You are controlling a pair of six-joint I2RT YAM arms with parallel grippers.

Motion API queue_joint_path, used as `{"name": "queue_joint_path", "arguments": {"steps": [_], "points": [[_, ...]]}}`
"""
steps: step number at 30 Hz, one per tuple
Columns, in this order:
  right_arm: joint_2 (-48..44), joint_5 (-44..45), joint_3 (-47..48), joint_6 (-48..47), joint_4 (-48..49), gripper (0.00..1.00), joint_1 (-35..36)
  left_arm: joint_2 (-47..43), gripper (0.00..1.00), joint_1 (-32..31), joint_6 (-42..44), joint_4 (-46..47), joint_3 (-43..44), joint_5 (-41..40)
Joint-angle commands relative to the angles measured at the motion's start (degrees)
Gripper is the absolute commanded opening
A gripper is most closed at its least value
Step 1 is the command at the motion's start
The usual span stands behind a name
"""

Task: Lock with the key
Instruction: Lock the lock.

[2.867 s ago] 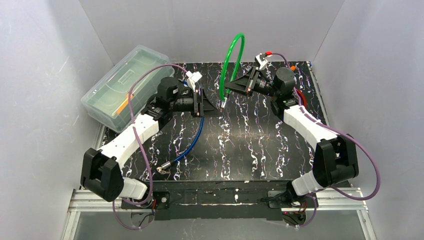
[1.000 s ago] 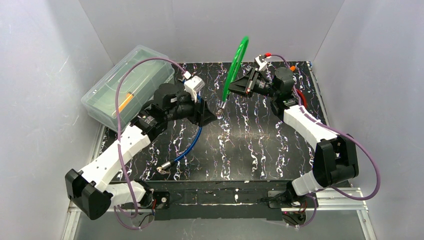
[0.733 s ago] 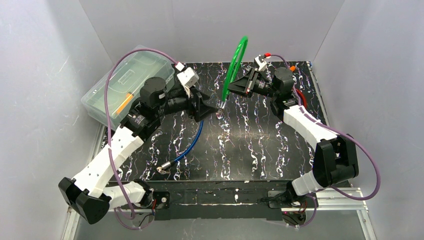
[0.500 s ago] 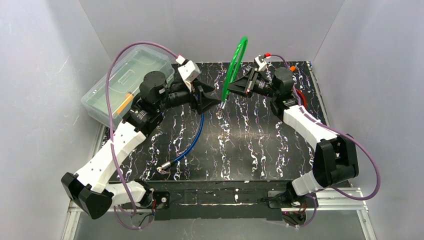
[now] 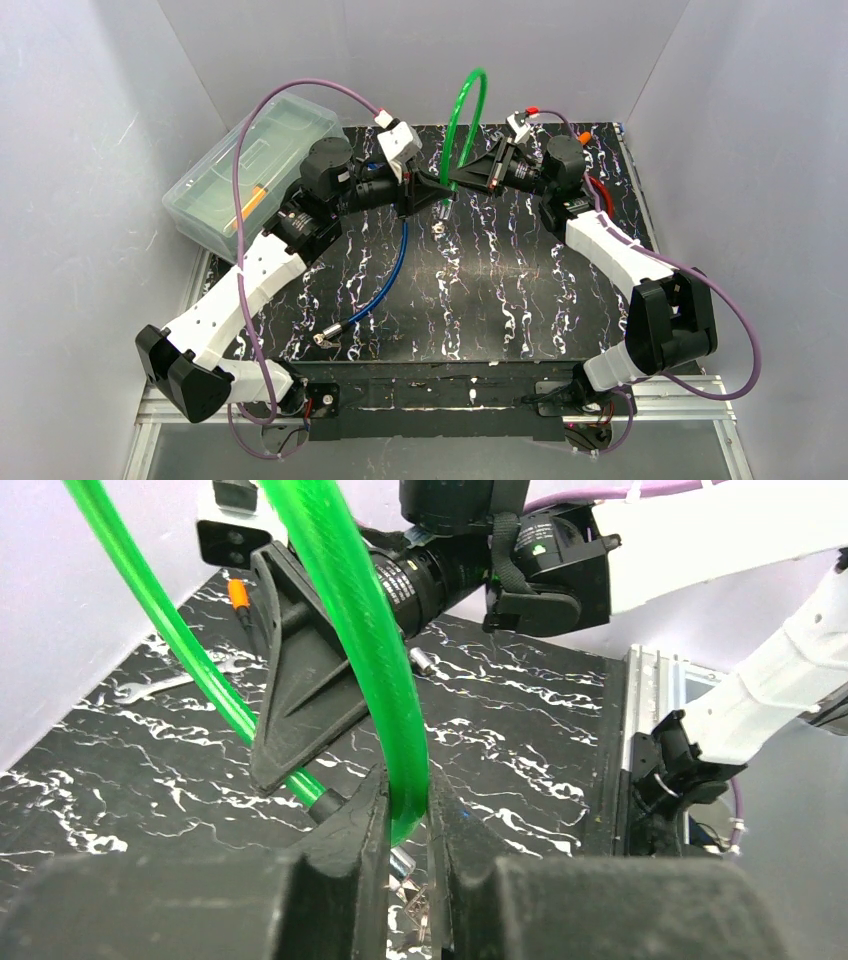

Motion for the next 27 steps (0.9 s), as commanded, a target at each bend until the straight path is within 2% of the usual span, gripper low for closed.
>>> {"name": "queue_joint_path", "arguments": {"steps": [1, 5, 12, 20, 23, 27], "points": [[-1.4, -0.9, 1.0, 3.4, 6.7, 0.01, 0.2, -0.1, 0.00, 0.0, 0.9, -0.8, -0.8, -1.7], [-1.3, -1.5, -0.2, 8.6, 13.4, 0.01, 0.2, -0.2, 0.00, 0.0, 3.3, -0.6, -3.5, -2.4], [-1.6, -2.3, -0.1, 9.3, 15.1, 0.01, 0.6, 1.4, 0.00, 0.0, 6.2, -3.1, -4.1, -3.7], [-1.4, -2.4, 2.4, 4.4, 12.0, 0.01, 0.7, 2.1, 0.04, 0.5, -3.5, -10.6, -1.1, -3.6], [-1.0, -2.3, 3.2, 4.1, 11.5, 0.01, 0.7, 1.2, 0.12, 0.6, -5.2, -10.9, -1.6, -3.2], [-0.5, -1.5, 3.5, 2.3, 8.4, 0.01, 0.5, 0.4, 0.16, 0.6, -5.6, -12.1, -0.1, -5.9]]}}
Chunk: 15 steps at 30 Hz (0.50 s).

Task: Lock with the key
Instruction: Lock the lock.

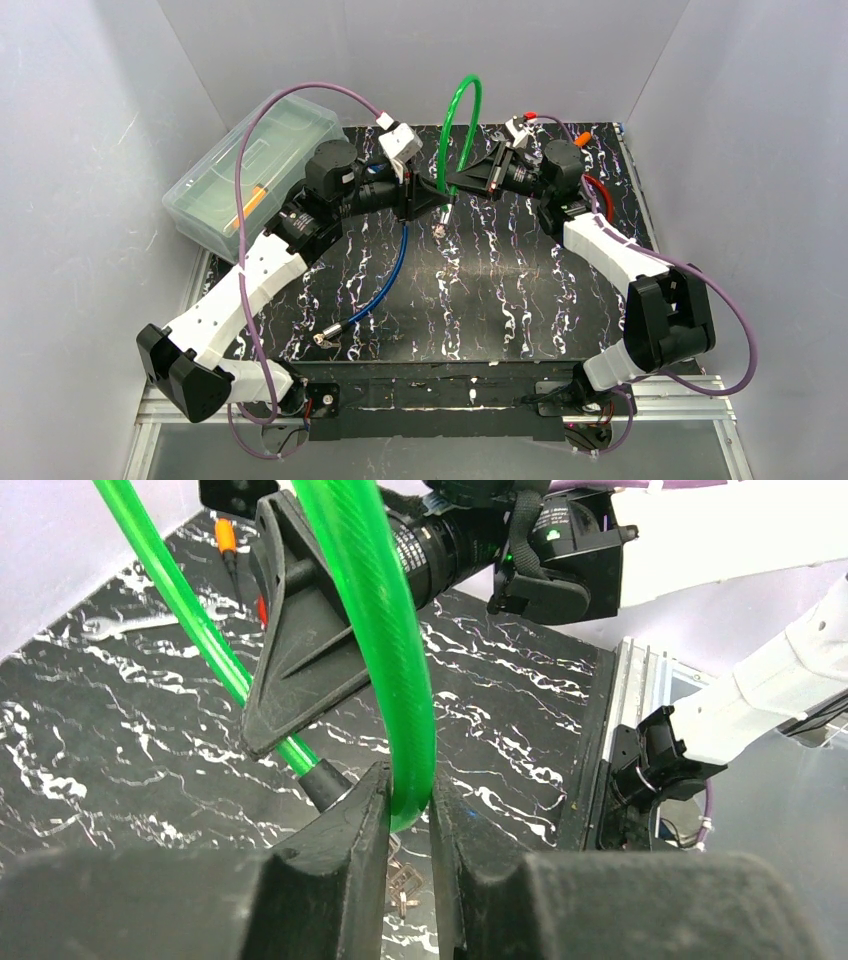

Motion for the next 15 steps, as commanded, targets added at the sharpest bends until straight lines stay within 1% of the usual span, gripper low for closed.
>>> {"name": "queue_joint_path", "arguments": {"steps": [1, 3, 6, 12, 15], "points": [[-1.1, -0.9, 5.4, -0.2, 4.2, 0.01, 0.5, 0.3, 0.17, 0.4, -2.4, -10.1, 1.6, -5.4], [-1.0, -0.6, 5.3, -0.9, 3.0, 0.01, 0.4, 0.3, 0.23, 0.4, -2.0, -11.8, 3.5, -7.6], [-0.7, 0.0, 5.7, -2.1, 1.4, 0.01, 0.4, -0.1, 0.35, 0.4, -0.6, -13.1, 4.6, -8.0], [-0.5, 0.9, 6.2, -3.0, -0.9, 0.01, 0.4, -2.9, 0.54, 0.4, -0.1, -12.7, 2.9, -9.8], [-0.6, 1.6, 6.4, -3.6, -2.4, 0.01, 0.3, -5.9, 0.58, 0.3, 1.2, -10.6, -0.1, -10.8]]}}
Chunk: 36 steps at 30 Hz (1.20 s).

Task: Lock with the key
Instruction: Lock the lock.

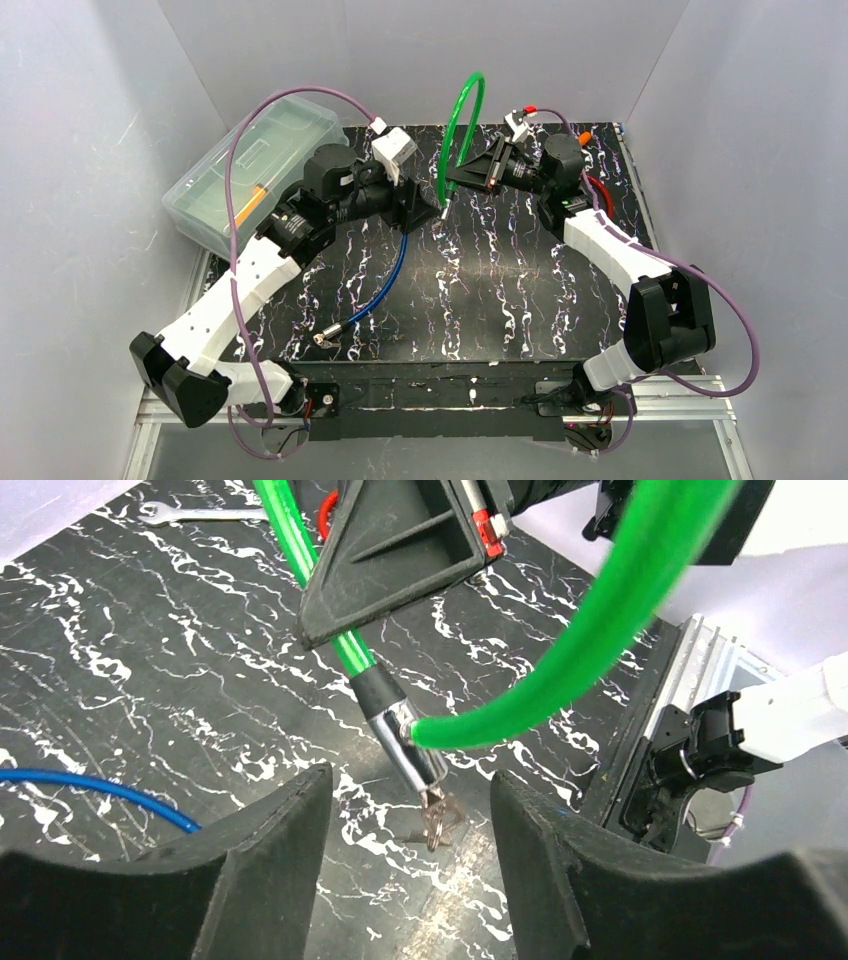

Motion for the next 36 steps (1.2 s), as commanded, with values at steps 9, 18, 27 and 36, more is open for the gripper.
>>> {"name": "queue_joint_path", "arguments": {"steps": [9, 18, 27, 36], "points": [[-0.5, 2.1, 5.2, -2.1, -2.3, 0.01, 0.0, -9.4, 0.54, -7.8, 13.4, 2.1, -10.9, -17.5], [-0.8, 2.1, 5.0, -2.2, -2.5, 0.01, 0.0, -7.6, 0.52, -17.7, 16.9, 4.2, -12.9, -32.7], [-1.5, 2.1, 4.5, -1.7, -1.9, 0.01, 0.0, -4.1, 0.45, -20.2, 15.9, 5.6, -11.3, -38.2], [-2.0, 1.8, 3.9, -1.2, -0.8, 0.01, 0.0, -3.3, 0.21, -20.1, 11.8, 3.5, -9.6, -38.4]]}}
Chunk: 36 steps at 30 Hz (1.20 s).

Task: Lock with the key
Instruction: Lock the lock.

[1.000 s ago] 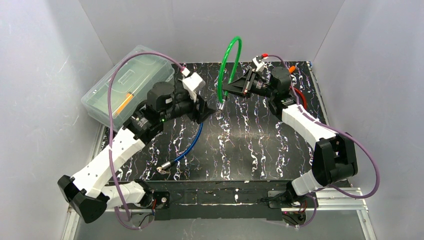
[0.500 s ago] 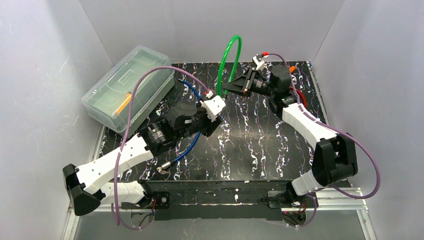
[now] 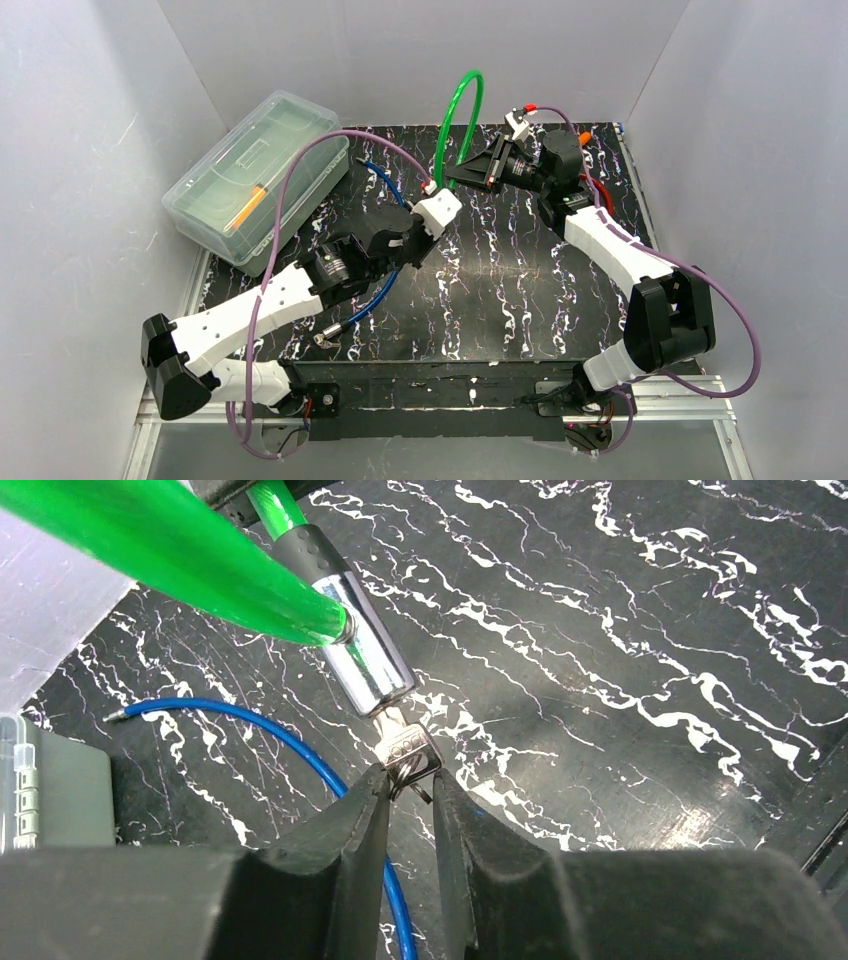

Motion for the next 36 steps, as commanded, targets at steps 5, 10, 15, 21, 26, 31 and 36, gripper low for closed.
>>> {"name": "queue_joint_path", "arguments": {"steps": [5, 10, 15, 21, 26, 31, 36], "points": [[-2.2, -0.2, 1.3, 2.6, 6.8, 0.01, 0.0, -1.8, 0.20, 1.0, -6.9, -1.9, 3.6, 1.4], [-2.4, -0.3, 0.6, 4.1, 8.9, 0.01, -0.2, -2.3, 0.24, 4.0, -12.2, -2.1, 3.4, 5.4], [-2.4, 0.0, 0.6, 4.2, 8.6, 0.01, -0.3, -2.1, 0.46, 3.8, -10.4, -1.9, 3.8, 3.3], [-2.2, 1.1, 1.3, 2.6, 5.6, 0.01, -0.3, -0.9, 0.52, -0.1, -5.9, -1.3, 5.1, -3.8], [-2.2, 1.2, 1.6, 2.4, 5.2, 0.01, -0.3, 1.5, 0.49, -1.2, -3.5, -0.3, 6.5, -7.9], [-2.3, 0.8, 1.6, 2.1, 5.1, 0.01, -0.3, 3.0, 0.26, -1.2, -3.6, -1.9, 7.8, -9.2], [-2.5, 0.6, 1.4, 2.0, 5.6, 0.01, -0.3, 1.4, 0.09, -1.0, -7.1, -2.2, 7.3, -6.6]]}}
